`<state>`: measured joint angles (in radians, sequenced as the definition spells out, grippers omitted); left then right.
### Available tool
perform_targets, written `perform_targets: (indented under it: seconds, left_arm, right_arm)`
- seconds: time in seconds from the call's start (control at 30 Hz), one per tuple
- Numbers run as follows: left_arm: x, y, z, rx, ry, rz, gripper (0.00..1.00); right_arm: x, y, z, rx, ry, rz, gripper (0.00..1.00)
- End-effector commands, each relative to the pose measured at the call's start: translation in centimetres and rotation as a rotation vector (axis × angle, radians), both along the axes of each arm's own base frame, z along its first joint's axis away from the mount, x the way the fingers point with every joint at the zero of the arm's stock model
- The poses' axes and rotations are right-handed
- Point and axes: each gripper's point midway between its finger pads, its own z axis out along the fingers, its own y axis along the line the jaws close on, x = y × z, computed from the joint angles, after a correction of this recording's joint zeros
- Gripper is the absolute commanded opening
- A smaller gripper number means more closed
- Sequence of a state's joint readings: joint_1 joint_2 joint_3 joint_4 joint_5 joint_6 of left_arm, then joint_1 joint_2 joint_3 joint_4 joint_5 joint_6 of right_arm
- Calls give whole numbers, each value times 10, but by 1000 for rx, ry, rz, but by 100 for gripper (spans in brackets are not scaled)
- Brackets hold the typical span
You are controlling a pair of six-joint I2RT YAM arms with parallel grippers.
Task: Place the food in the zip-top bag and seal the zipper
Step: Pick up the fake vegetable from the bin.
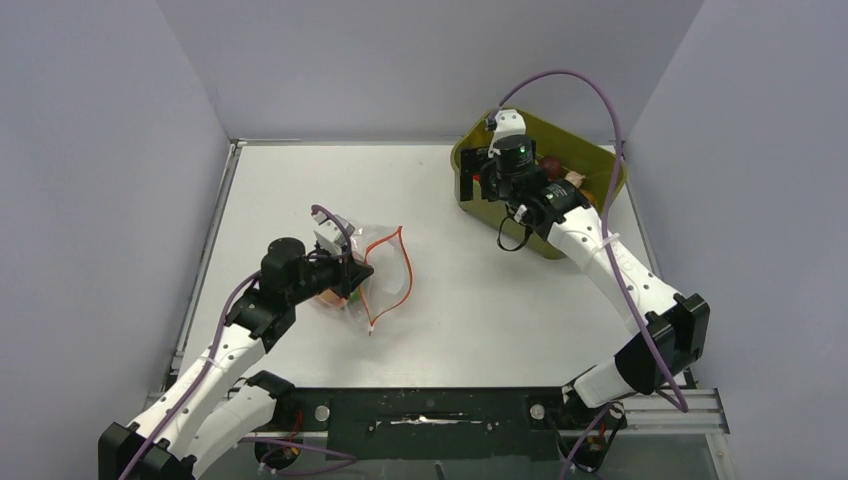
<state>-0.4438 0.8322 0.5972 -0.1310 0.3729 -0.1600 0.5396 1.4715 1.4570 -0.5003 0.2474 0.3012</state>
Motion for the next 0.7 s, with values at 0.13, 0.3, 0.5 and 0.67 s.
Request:
perform_targets:
  seconds: [0.13, 0.3, 0.5, 0.67]
  left_arm:
    - [-7, -8, 25, -58, -89, -43, 0]
    - [-8, -9, 28, -62, -104, -44, 0]
    - [-8, -9, 28, -55, -110, -39, 0]
    - [-9, -9, 27, -53, -107, -41, 0]
  right_arm:
    - [49, -76, -5, -194, -38, -206, 98]
    - [75, -97, -5, -243, -74, -194, 97]
    - [107, -122, -16, -313, -74, -227, 88]
    - [133, -132, -26, -280, -68, -203, 80]
